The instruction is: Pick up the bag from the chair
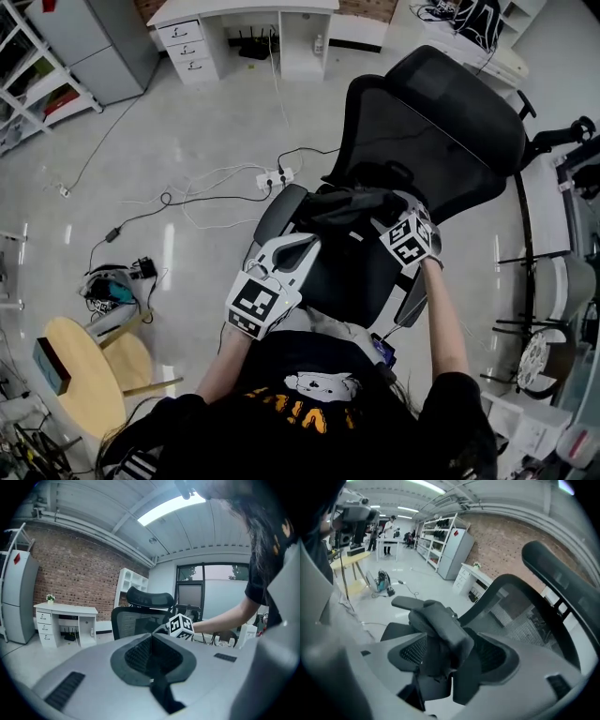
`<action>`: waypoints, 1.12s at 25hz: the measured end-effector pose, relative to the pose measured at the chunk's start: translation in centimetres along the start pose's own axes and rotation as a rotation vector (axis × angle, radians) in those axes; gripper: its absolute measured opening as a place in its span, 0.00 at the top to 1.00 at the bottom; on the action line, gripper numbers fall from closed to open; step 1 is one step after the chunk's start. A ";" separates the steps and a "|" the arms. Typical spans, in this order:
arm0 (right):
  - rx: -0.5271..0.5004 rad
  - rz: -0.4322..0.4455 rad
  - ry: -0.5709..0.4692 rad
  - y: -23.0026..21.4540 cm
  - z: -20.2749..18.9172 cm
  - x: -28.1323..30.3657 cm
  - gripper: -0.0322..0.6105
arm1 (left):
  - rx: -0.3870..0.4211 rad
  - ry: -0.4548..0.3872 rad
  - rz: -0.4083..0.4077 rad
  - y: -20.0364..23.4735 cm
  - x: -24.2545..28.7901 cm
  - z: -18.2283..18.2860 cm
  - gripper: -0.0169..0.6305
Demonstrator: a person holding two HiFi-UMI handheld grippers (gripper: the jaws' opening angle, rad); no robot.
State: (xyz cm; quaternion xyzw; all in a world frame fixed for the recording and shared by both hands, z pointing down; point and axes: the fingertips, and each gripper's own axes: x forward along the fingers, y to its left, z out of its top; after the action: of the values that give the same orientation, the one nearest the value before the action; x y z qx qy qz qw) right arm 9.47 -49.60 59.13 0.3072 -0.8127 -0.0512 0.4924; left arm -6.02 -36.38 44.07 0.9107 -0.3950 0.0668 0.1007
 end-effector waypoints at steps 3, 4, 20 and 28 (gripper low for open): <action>0.023 0.038 0.048 -0.8 -1.4 2.0 0.42 | -0.013 0.001 0.005 0.2 0.0 -0.1 0.96; 0.043 0.056 0.053 -1.0 -1.7 2.6 0.41 | -0.015 0.002 0.010 0.3 0.0 -0.2 0.96; 0.120 0.172 0.152 -0.1 -4.2 10.5 0.40 | -0.053 0.057 0.147 1.4 -0.2 -0.9 0.96; 0.238 0.198 0.072 0.7 -4.2 10.2 0.70 | -0.062 0.072 0.201 0.4 0.3 -1.0 0.96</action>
State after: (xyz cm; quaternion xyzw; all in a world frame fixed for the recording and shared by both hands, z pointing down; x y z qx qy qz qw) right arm 9.31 -53.70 69.42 0.2837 -0.8211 0.1054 0.4839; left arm -6.15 -36.58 45.15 0.8600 -0.4824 0.0968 0.1356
